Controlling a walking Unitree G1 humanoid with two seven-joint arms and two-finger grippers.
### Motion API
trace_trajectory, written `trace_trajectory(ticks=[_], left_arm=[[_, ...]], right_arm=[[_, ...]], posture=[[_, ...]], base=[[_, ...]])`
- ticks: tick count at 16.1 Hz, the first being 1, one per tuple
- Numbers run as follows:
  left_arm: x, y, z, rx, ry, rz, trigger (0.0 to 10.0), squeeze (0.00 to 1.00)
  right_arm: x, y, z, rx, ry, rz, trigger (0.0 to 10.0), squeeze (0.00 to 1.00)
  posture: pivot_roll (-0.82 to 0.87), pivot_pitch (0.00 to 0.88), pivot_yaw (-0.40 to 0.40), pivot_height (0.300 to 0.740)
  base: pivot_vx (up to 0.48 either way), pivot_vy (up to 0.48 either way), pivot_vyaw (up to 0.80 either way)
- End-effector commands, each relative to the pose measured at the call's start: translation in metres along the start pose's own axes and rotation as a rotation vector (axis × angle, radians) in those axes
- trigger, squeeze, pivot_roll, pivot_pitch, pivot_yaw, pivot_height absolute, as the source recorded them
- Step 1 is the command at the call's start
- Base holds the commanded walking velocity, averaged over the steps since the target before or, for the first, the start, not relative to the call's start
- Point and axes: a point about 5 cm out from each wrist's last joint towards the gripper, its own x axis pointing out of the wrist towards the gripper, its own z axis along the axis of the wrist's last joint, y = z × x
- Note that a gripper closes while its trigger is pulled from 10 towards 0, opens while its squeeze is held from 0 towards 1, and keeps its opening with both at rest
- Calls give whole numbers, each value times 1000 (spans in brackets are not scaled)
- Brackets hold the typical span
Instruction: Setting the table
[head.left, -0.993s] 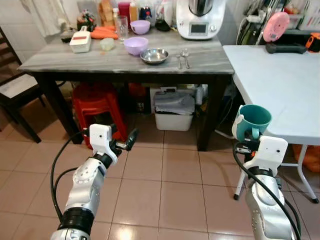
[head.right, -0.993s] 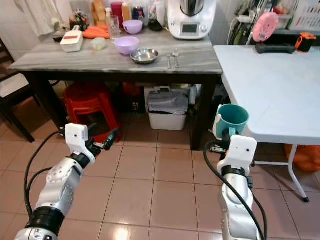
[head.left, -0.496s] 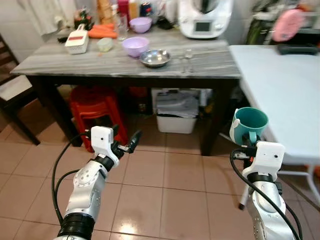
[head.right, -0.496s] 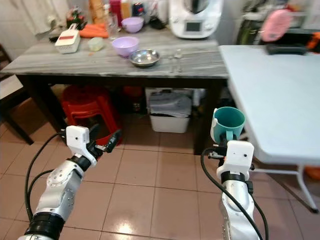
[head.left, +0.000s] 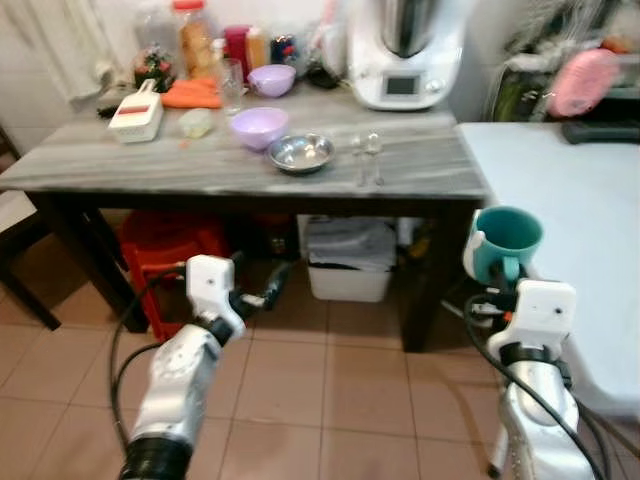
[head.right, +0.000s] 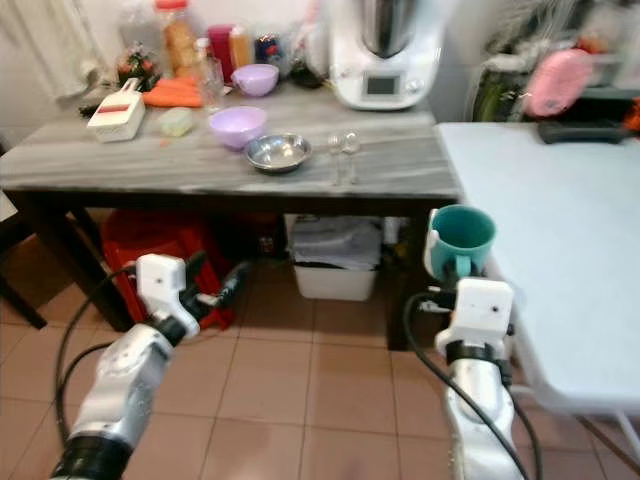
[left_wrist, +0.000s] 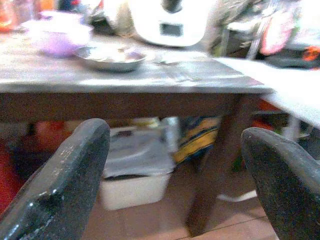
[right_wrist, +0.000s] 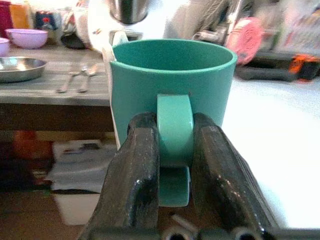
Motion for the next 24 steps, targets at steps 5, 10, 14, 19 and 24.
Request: trace_trajectory(ticks=[5, 10, 14, 19, 24], left_arm=[[4, 3, 16, 77, -48, 42, 10000, 0], [-14, 14, 10, 124, -27, 111, 10000, 0], [-11, 5, 11, 128, -38, 92, 10000, 0], [-8, 0, 11, 120, -35, 61, 10000, 0], [-8, -4, 10, 118, -30, 37, 10000, 0]], right_arm=[[-2, -3, 9, -11, -35, 2, 10000, 0], [-6, -3, 11, -13, -40, 5, 10000, 0], [-2, -1, 16, -4, -53, 15, 10000, 0], [-2, -1, 16, -1, -51, 5, 10000, 0], [0, -1, 17, 17, -44, -10, 10000, 0]], posture=[[-72, 0, 40, 740], [-71, 0, 40, 740], [-71, 0, 40, 740], [-71, 0, 40, 740], [-71, 0, 40, 740]], base=[[472, 0, 361], [437, 0, 308], [428, 0, 453], [421, 0, 0], [415, 0, -564]])
